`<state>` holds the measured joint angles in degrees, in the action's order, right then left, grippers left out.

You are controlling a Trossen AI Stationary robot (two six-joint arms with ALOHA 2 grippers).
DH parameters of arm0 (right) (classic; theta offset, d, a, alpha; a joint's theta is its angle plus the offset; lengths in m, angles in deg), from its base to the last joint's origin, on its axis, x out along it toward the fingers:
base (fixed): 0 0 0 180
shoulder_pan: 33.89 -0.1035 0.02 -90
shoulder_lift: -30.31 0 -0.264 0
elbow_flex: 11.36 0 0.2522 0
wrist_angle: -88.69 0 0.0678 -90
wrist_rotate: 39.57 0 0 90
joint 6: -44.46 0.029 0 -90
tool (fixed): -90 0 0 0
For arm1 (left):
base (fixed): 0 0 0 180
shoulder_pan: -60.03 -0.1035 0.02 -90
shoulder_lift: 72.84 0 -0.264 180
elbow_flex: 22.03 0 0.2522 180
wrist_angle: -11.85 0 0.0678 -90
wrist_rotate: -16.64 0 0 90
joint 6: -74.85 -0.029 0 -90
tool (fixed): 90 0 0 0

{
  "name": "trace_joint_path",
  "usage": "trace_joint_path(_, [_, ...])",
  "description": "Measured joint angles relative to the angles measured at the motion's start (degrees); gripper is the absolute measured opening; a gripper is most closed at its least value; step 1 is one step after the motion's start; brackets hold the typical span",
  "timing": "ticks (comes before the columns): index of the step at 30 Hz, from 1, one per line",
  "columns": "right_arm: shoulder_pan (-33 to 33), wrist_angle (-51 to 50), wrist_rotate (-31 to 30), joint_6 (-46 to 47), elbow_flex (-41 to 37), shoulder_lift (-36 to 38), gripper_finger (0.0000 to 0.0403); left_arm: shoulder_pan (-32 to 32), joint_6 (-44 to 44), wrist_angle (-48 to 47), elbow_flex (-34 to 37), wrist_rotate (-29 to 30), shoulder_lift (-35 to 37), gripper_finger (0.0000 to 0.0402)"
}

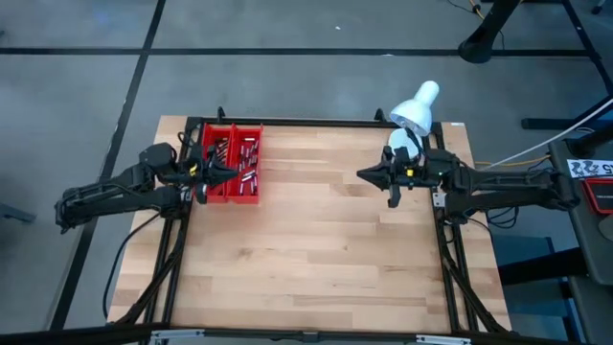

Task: Sort batteries
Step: Return to Home Position

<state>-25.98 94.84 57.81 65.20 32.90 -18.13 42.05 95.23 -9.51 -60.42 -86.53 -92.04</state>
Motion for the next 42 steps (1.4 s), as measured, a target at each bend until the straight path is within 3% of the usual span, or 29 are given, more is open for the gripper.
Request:
trace_joint_path(12, [0.0, 8.8, -0.4, 4.6, -10.3, 0.7, 0.0003, 0.0, 9.4, 16.5, 13.2, 1.1, 4.6, 0.0000])
trace_joint_path(23, [0.0, 19.8, -2.4, 7.3, -19.1, 0.8, 0.0003, 0.0, 10.1, 29.9, 20.7, 2.9, 4.7, 0.0000])
trace_joint_path(33, [0.0, 22.8, -5.5, 10.0, -26.2, 9.7, 0.0003, -0.1, 10.3, 28.8, 21.6, 3.0, 11.4, 0.0000])
trace_joint_path(42, [0.0, 19.4, -7.1, 10.0, -29.0, 18.4, 0.0003, -0.1, 11.0, 16.9, 21.6, 3.0, 18.8, 0.0000])
